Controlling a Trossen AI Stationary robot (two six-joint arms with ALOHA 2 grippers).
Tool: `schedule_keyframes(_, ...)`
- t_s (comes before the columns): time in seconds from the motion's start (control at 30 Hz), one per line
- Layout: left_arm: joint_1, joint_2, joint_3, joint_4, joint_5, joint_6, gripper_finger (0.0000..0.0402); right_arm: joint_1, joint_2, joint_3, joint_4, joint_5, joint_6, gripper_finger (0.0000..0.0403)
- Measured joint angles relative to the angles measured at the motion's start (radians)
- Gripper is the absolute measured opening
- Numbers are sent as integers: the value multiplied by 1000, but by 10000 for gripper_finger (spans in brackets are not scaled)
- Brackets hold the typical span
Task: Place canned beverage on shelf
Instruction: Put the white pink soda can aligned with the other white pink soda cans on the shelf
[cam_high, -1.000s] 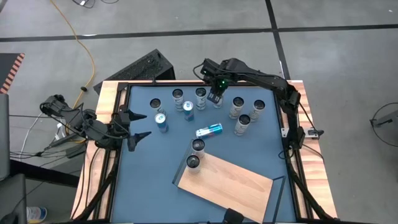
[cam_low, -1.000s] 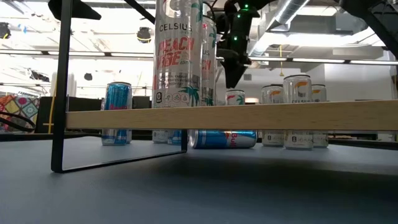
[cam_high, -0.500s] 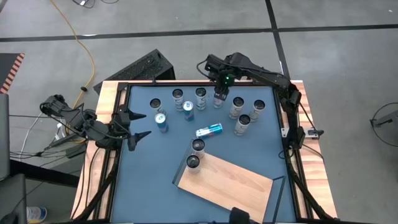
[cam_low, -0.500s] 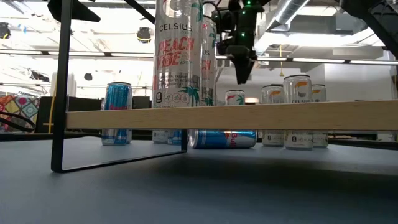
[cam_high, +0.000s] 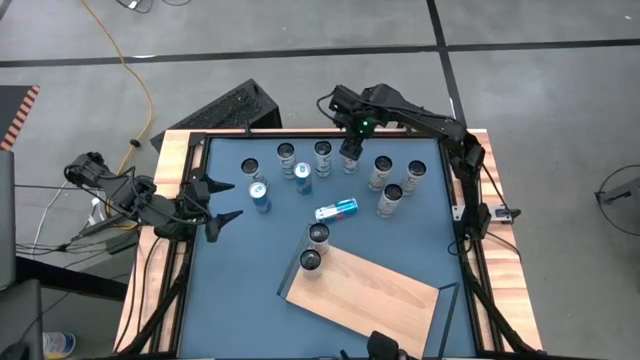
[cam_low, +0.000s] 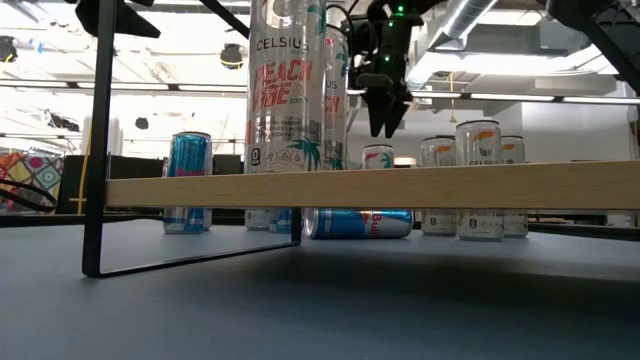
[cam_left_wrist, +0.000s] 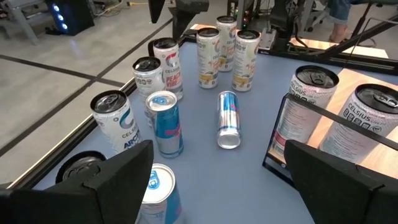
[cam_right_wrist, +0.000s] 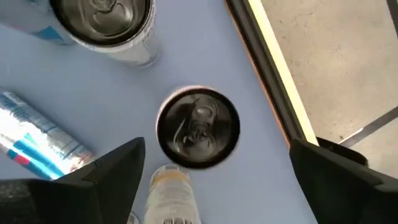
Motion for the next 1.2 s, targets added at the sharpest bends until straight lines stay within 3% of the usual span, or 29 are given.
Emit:
schedule_keyframes(0.7, 0, 2, 0, 1, 5, -1, 348, -31, 1, -209, 189, -8, 17, 375)
schedule_keyframes(0.83, 0, 2, 0, 0, 3, 0, 348, -21, 1, -230, 232, 29, 28, 346)
schedule_keyframes(1.07, 0, 2, 0, 0, 0, -2, 348, -14, 1, -231, 245, 46, 25, 241)
schedule_keyframes(1.2, 0, 2, 0, -1, 0, -7, 348, -5, -2, -231, 231, 47, 27, 233)
